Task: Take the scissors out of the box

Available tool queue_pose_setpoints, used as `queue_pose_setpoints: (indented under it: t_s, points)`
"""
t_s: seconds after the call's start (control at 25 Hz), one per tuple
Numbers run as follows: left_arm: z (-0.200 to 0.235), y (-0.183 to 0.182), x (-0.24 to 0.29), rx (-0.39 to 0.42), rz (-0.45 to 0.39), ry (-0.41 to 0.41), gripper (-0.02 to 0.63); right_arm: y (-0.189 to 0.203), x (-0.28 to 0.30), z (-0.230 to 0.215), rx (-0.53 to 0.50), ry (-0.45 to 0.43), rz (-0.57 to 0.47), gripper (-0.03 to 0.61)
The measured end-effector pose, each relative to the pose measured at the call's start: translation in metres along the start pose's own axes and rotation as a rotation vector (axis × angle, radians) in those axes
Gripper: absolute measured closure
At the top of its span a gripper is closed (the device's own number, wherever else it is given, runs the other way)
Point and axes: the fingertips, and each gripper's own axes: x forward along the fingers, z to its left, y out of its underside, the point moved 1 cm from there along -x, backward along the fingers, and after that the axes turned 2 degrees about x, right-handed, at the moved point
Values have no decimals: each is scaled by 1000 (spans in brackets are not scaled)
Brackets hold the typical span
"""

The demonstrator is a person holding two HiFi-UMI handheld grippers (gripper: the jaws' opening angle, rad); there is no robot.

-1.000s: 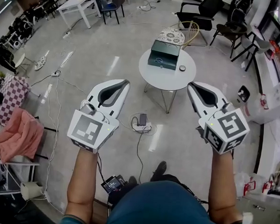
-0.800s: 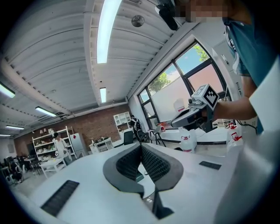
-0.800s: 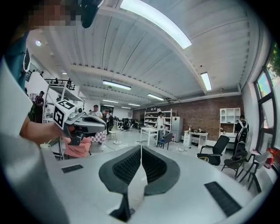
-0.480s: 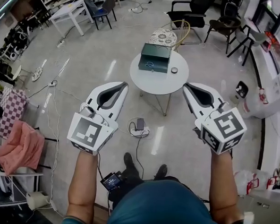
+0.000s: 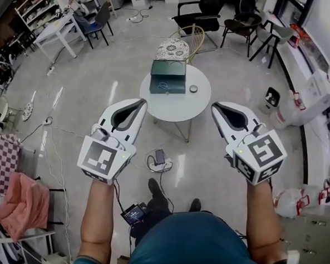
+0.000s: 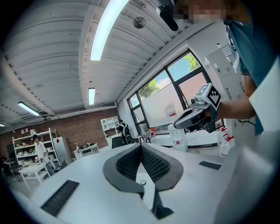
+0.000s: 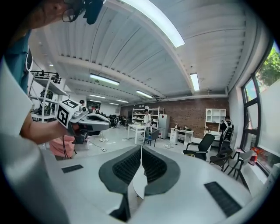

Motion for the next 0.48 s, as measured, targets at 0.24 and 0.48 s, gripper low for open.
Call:
queue_pose_setpoints:
  t_s: [0.24,0.48]
  points:
    - [72,26,5,-4,-27,54,595,-17,68,15,1,40,19,540]
    - [136,51,1,-6,-52,79,595,-31,129,35,1,75,35,540]
